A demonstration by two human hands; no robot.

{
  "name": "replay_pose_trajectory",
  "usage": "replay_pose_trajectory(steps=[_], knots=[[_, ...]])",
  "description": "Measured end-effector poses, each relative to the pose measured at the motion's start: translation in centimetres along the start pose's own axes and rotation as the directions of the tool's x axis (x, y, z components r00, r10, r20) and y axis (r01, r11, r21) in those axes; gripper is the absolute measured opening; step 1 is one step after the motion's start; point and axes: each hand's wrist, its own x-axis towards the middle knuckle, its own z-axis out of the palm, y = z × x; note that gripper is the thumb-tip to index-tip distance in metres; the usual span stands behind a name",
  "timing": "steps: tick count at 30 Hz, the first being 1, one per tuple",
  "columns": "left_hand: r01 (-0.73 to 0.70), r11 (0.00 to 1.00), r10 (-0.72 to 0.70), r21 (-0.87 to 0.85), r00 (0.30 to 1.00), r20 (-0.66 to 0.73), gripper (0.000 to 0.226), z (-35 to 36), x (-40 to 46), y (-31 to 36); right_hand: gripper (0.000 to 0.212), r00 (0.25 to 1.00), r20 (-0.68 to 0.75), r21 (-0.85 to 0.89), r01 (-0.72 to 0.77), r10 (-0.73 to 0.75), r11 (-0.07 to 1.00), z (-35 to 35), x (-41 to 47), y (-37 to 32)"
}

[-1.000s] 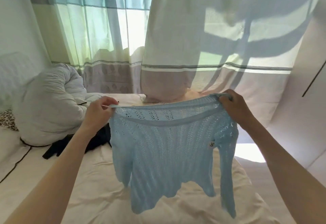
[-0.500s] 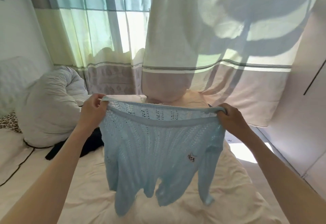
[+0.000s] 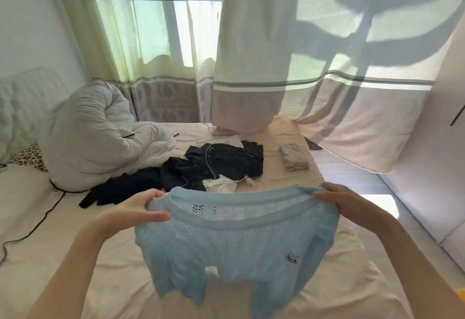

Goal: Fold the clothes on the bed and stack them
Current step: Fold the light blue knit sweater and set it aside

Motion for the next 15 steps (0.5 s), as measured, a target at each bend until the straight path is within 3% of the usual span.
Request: replay_pose_trajectory(steps=[1,3,5,7,10,13,15], knots=[[0.003,0.999,-0.005,0.044,0.999,0.042,0.025,0.3,-0.5,-0.5,0.039,0.998,0.051,0.093,-0.043,0.038,0.995,-0.2,-0.5,0.8],[-0.014,0.987,0.017,0.162,1.000,-0.013,0.009,1.2,-1.0,-1.4,0.027,0.993,0.093,0.223,-0.097,0.078,0.970,-0.1,-1.2,2.5],[-0.031,0.975,0.057,0.219,0.992,-0.112,0.007,2.1,-1.3,-2.2,0.011,0.998,0.014,0.054,-0.068,0.067,0.996,0.3,-2.1,3.6],[-0.073,0.970,0.121,0.231,0.972,-0.202,0.012,2.8,-1.6,-2.6,0.018,0.996,-0.087,-0.138,0.000,-0.012,0.990,0.5,-2.7,4.2],[-0.105,0.941,0.233,0.323,0.892,-0.387,0.014,3.8,-2.1,-2.7,0.016,0.967,-0.234,-0.063,0.089,-0.102,0.994,1.1,-3.8,4.3],[-0.042,0.899,0.299,0.437,0.788,-0.539,0.013,5.2,-2.6,-3.4,0.010,0.918,-0.370,-0.048,0.136,-0.144,0.990,2.5,-4.5,5.0],[-0.006,0.907,0.257,0.421,0.800,-0.543,0.016,6.7,-3.1,-4.1,0.011,0.900,-0.416,-0.092,0.097,-0.127,0.991,3.6,-4.9,6.1]])
